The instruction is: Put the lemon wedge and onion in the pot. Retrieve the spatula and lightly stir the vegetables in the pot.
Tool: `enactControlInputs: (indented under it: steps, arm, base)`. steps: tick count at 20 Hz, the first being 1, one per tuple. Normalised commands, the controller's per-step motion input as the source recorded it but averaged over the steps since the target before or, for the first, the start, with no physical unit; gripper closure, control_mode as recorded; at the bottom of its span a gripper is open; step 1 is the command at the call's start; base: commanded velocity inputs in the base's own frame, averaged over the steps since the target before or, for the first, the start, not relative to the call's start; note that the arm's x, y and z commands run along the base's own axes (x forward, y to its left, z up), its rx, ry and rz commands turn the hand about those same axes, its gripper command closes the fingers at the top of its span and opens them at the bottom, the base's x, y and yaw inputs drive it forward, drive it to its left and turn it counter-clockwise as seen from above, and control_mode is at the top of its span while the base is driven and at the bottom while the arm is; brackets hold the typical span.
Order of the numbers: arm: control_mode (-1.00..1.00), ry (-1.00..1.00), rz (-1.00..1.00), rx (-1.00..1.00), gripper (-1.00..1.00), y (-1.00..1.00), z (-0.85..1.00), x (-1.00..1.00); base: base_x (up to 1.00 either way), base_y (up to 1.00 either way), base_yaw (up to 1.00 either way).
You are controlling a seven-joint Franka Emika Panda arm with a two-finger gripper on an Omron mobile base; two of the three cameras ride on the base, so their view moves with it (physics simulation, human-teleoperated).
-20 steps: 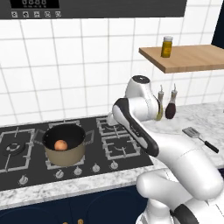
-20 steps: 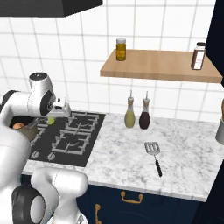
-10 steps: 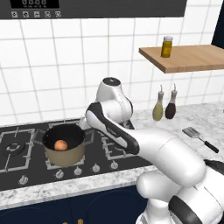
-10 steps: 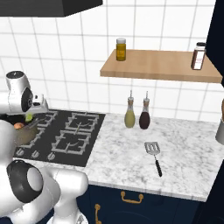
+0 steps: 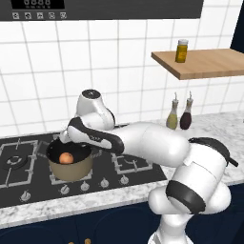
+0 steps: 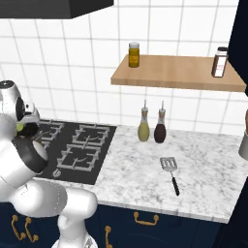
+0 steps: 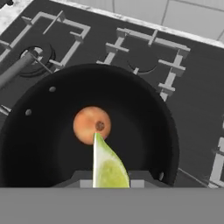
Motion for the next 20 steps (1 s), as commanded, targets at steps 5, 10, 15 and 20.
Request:
enactControlInputs:
  steps: [5, 10, 15, 20]
  arm:
    - [-1.0, -0.01, 0.0, -0.06, 1.0, 0.19, -0.77, 0.24]
    - [-1.0, -0.01, -0.04, -0.06, 1.0, 0.0, -0.5, 0.23]
    - [-1.0, -0.02, -0.02, 0.0, -1.0, 0.08, -0.05, 0.19]
    - [-1.0, -0.08, -0.01, 0.0, -1.0, 0.0, 0.06, 0.0]
  base:
    - [0.0, 0.0, 0.0]
    - [0.0, 0.0, 0.0]
    - [0.0, 0.0, 0.0]
    - [0.0, 0.0, 0.0]
